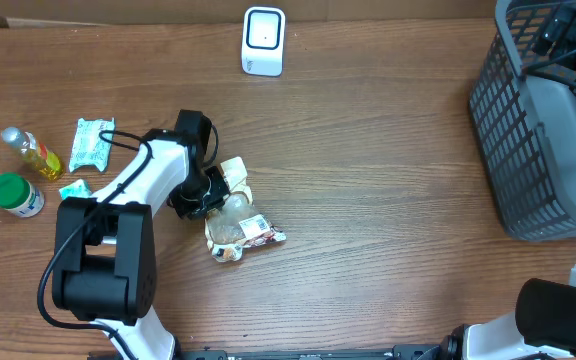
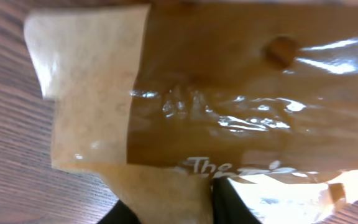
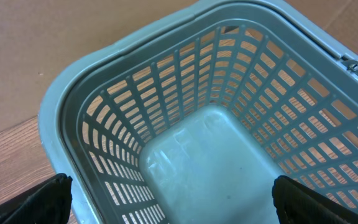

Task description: Scan the item barcode

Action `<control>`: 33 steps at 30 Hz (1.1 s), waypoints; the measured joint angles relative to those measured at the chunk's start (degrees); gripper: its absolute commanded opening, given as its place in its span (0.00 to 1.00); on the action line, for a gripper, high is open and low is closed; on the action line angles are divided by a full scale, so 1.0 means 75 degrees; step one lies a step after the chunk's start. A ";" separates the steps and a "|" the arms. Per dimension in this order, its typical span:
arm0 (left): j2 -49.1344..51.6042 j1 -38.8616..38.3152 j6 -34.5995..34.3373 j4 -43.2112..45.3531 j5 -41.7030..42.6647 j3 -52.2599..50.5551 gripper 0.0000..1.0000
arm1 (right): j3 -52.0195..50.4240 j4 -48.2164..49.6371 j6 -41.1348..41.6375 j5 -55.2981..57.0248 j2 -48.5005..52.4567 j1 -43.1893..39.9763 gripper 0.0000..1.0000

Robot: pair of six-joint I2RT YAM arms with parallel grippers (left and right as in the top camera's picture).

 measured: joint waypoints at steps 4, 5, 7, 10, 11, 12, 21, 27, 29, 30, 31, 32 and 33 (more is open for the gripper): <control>0.0198 0.0000 0.0207 -0.0560 -0.0023 0.0580 0.05 | 0.0000 0.0006 0.0000 -0.0003 0.0000 0.0000 1.00; 0.0221 0.0000 0.0277 -0.0717 -0.0029 0.0746 0.04 | 0.0000 0.0003 0.0003 -0.0003 0.0000 0.0000 1.00; 0.0227 0.0000 0.0428 -0.1029 -0.0055 0.1131 0.04 | 0.0000 0.0006 0.0003 0.0000 0.0000 0.0000 1.00; 0.0227 0.0000 0.0597 -0.1265 -0.0090 0.1763 0.04 | 0.0000 0.0000 0.0003 -0.0003 0.0000 0.0000 1.00; 0.0227 0.0000 0.0629 -0.1294 -0.0093 0.1912 0.04 | 0.0000 -0.0006 0.0003 -0.0003 0.0000 0.0000 1.00; 0.0227 0.0000 0.0662 -0.1300 -0.0114 0.2090 0.04 | 0.0000 0.0003 0.0003 0.0000 0.0000 0.0000 1.00; -0.0192 0.0000 0.1142 -0.1186 -0.0224 0.2483 0.05 | 0.0000 0.0006 0.0003 0.0003 0.0000 0.0000 1.00; -0.1285 0.0000 0.1265 -0.1078 -0.0895 0.2492 0.04 | 0.0000 0.0003 0.0003 0.0000 0.0000 0.0000 1.00; -0.1664 0.0000 0.1271 -0.1014 -0.1134 0.2495 0.05 | 0.0000 0.0000 0.0000 0.0000 0.0000 0.0000 1.00; -0.1871 0.0000 0.1282 -0.0991 -0.1253 0.2500 0.05 | 0.0000 0.0003 0.0003 -0.0003 0.0000 0.0000 1.00; -0.2055 0.0000 0.1288 -0.0979 -0.1361 0.2518 0.05 | 0.0000 0.0003 0.0003 0.0000 0.0000 0.0000 1.00; -0.2203 0.0000 0.1288 -0.0962 -0.1434 0.2535 0.04 | 0.0000 0.0003 0.0006 0.0000 0.0000 0.0000 1.00; -0.2340 0.0000 0.1288 -0.0898 -0.1492 0.2541 0.05 | 0.0000 0.0006 0.0003 -0.0003 0.0000 0.0000 1.00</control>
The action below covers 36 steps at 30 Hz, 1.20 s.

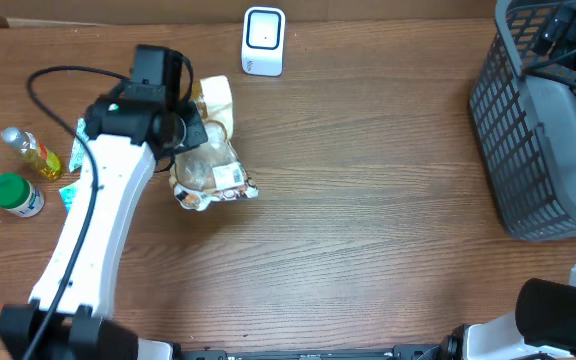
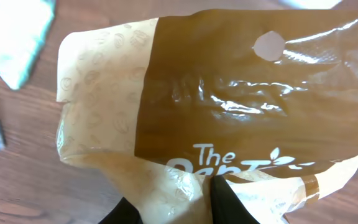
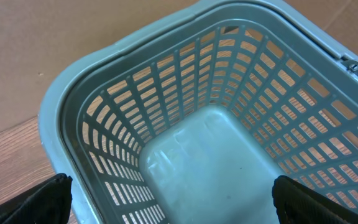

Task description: Scan the item barcode

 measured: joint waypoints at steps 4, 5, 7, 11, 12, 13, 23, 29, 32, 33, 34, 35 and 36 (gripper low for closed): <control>-0.0414 0.0000 0.0003 0.0321 -0.0143 0.0026 0.07 | 0.0000 -0.0006 -0.0003 0.0003 0.0000 0.0000 1.00; -0.0455 0.0000 0.0003 0.0376 -0.0154 0.0029 0.07 | 0.0000 -0.0003 0.0000 0.0003 0.0000 0.0000 1.00; -0.0516 0.0000 0.0003 0.0440 -0.0166 0.0035 0.11 | 0.0000 -0.0003 -0.0003 0.0003 0.0000 0.0000 1.00; -0.0519 0.0000 0.0000 0.0437 -0.0166 0.0035 0.11 | 0.0000 -0.0006 0.0003 0.0003 0.0000 0.0000 1.00; -0.0519 0.0000 0.0003 0.0437 -0.0163 0.0035 0.14 | 0.0000 -0.0003 -0.0003 0.0000 0.0000 0.0000 1.00; -0.0519 0.0000 0.0003 0.0437 -0.0152 0.0035 0.16 | 0.0000 -0.0003 -0.0003 0.0000 0.0000 0.0000 1.00; -0.0519 0.0000 0.0000 0.0402 0.0510 0.0035 0.08 | 0.0000 -0.0003 -0.0003 0.0003 0.0000 0.0000 1.00; -0.0519 0.0000 0.0000 0.0399 0.0589 0.0035 0.13 | 0.0000 0.0000 -0.0003 0.0000 0.0000 0.0000 1.00; -0.0519 0.0000 0.0003 0.0396 0.0589 0.0035 0.14 | 0.0000 -0.0003 0.0000 0.0000 0.0000 0.0000 1.00; -0.0519 0.0000 0.0003 0.0388 0.0589 0.0035 0.14 | 0.0000 -0.0003 0.0000 0.0003 0.0000 0.0000 1.00; -0.0519 0.0000 0.0003 0.0361 0.0589 0.0035 0.14 | 0.0000 -0.0006 0.0000 0.0003 0.0000 0.0000 1.00; -0.0519 0.0000 0.0000 0.0318 0.0589 0.0035 0.14 | 0.0000 -0.0003 0.0000 0.0003 0.0000 0.0000 1.00; -0.0519 0.0000 0.0000 0.0256 0.0592 0.0035 0.16 | 0.0000 -0.0003 0.0003 0.0000 0.0000 0.0000 1.00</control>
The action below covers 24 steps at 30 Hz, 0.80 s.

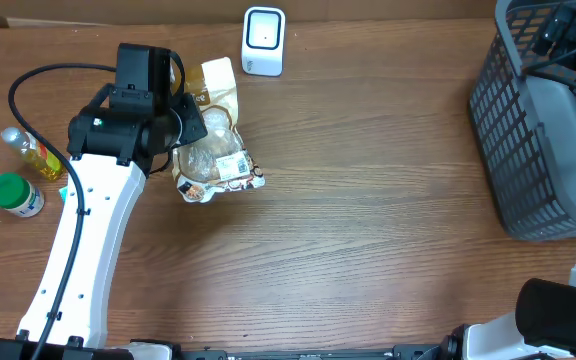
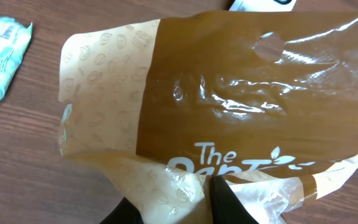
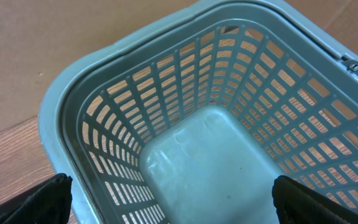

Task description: Scan the item barcode

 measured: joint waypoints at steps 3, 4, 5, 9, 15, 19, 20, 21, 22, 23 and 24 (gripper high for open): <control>0.0000 0.0000 0.0000 -0.0160 0.0026 0.0000 0.23 | 0.0000 0.0000 -0.0006 0.0003 0.0000 0.0000 1.00; 0.0000 0.0000 0.0006 -0.0201 0.0035 0.0000 0.24 | 0.0000 0.0000 0.0000 0.0003 0.0000 0.0000 1.00; 0.0000 0.0000 0.0000 -0.0221 0.0050 0.0000 0.24 | 0.0000 0.0003 -0.0003 0.0003 0.0000 0.0000 1.00; 0.0000 0.0000 0.0023 -0.0227 0.0052 0.0000 0.07 | 0.0000 -0.0003 -0.0003 0.0003 0.0000 0.0000 1.00; 0.0000 0.0000 0.0064 -0.0262 0.0055 0.0000 0.07 | 0.0000 0.0000 -0.0006 0.0003 0.0000 0.0000 1.00; 0.0000 0.0000 0.0041 -0.0274 0.0055 0.0000 0.05 | 0.0000 0.0000 0.0000 0.0003 0.0000 0.0000 1.00; 0.0000 0.0000 -0.0015 -0.0277 0.0055 0.0000 0.06 | 0.0000 0.0000 -0.0006 0.0003 0.0000 0.0000 1.00; 0.0000 0.0000 -0.0067 -0.0277 0.0055 0.0000 0.05 | 0.0000 -0.0003 -0.0003 0.0003 0.0000 0.0000 1.00; 0.0000 0.0000 -0.0146 -0.0277 0.0055 0.0000 0.04 | 0.0000 0.0000 -0.0003 0.0006 0.0000 0.0000 1.00; 0.0000 0.0000 -0.0233 -0.0277 0.0052 0.0000 0.04 | 0.0000 0.0003 -0.0006 0.0003 0.0000 0.0000 1.00; 0.0000 0.0000 -0.0309 -0.0277 0.0052 0.0000 0.06 | 0.0000 -0.0003 -0.0003 0.0003 0.0000 0.0000 1.00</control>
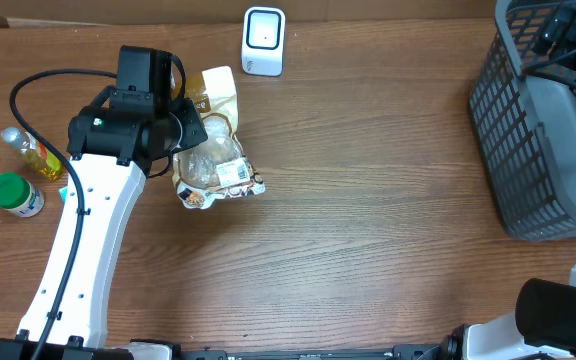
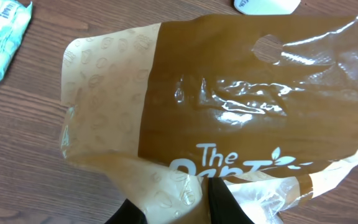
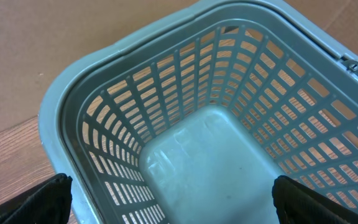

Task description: Scan the item barcode

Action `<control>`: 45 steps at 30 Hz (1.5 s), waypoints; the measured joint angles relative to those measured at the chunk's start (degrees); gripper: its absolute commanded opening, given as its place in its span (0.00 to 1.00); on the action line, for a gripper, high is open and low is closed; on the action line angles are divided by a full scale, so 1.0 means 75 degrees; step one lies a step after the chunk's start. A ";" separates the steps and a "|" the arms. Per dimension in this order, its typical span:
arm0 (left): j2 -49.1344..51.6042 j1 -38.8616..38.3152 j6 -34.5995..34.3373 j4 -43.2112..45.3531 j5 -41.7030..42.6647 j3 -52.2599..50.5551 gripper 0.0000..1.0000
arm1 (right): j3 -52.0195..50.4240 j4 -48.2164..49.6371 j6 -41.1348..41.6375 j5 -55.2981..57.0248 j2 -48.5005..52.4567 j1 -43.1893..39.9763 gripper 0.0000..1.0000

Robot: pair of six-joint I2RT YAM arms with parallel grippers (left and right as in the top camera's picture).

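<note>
A brown and clear plastic snack bag (image 1: 213, 140) with a white barcode label (image 1: 235, 174) hangs in the air at the table's left back, held by my left gripper (image 1: 180, 128), which is shut on it. In the left wrist view the bag (image 2: 229, 106) fills the frame, with my left gripper (image 2: 188, 202) pinching its lower edge. The white barcode scanner (image 1: 263, 41) stands at the table's far edge, just beyond the bag; its base (image 2: 266, 5) shows past the bag's top. My right gripper (image 3: 173, 199) is open over the grey basket (image 3: 204, 124).
At the left edge lie a small oil bottle (image 1: 32, 152), a green-lidded jar (image 1: 14, 194) and a white-green packet (image 2: 2, 43). The grey basket (image 1: 533, 130) stands at the table's right side.
The left gripper and bag have shifted very slightly; the bag hangs a little lower and nearer. The right arm has not moved.
My left gripper was shut on the bag down on the table at centre left. Then it held the bag raised and further back, near the scanner. It stayed there with small shifts until now. The right gripper stayed open over the basket throughout.
</note>
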 measured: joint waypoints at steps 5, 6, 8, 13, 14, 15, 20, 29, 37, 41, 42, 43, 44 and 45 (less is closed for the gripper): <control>0.0000 0.0000 -0.0452 0.0000 -0.0029 0.0000 0.09 | 0.0000 0.0003 0.0000 -0.0003 0.0000 0.0000 1.00; 0.0000 0.0000 -0.0484 0.0000 -0.0050 0.0000 0.04 | 0.0000 0.0000 -0.0003 -0.0003 0.0000 0.0000 1.00; 0.0000 0.0000 -0.0565 -0.0003 -0.0085 0.0000 0.05 | 0.0000 0.0003 0.0000 -0.0003 0.0000 0.0000 1.00; 0.0000 0.0000 -0.0595 -0.0006 -0.0154 0.0000 0.05 | 0.0000 0.0000 0.0003 -0.0003 0.0000 0.0000 1.00; 0.0000 0.0000 -0.0595 -0.0006 -0.0157 0.0000 0.05 | 0.0000 0.0003 0.0000 0.0000 0.0000 0.0000 1.00; 0.0000 0.0000 -0.0595 -0.0006 -0.0169 0.0000 0.05 | 0.0000 0.0000 -0.0003 0.0000 0.0000 0.0000 1.00; 0.0000 0.0000 -0.0595 -0.0009 -0.0178 0.0000 0.12 | 0.0000 0.0003 0.0000 -0.0003 0.0000 0.0000 1.00; 0.0000 0.0000 -0.0618 -0.0090 -0.0210 0.0000 0.33 | 0.0000 0.0006 -0.0003 -0.0003 0.0000 0.0000 1.00; 0.0000 0.0000 -0.0618 -0.0157 -0.0236 0.0000 0.22 | 0.0000 0.0000 -0.0003 0.0000 0.0000 0.0000 1.00; 0.0000 0.0000 -0.0621 -0.0280 -0.0236 0.0000 0.24 | 0.0000 0.0003 0.0000 0.0000 0.0000 0.0000 1.00; 0.0000 0.0000 -0.0621 -0.0312 -0.0236 0.0000 0.26 | 0.0000 0.0000 -0.0003 0.0000 0.0000 0.0000 1.00; 0.0000 0.0000 -0.0618 -0.0323 -0.0239 0.0000 0.25 | 0.0000 0.0003 -0.0003 0.0000 0.0000 0.0000 1.00; 0.0000 0.0000 -0.0621 -0.0321 -0.0236 0.0000 0.23 | 0.0000 0.0000 0.0000 0.0000 0.0000 0.0000 1.00; 0.0000 0.0000 -0.0621 -0.0323 -0.0233 0.0000 0.21 | 0.0000 0.0006 0.0000 -0.0003 0.0000 0.0000 1.00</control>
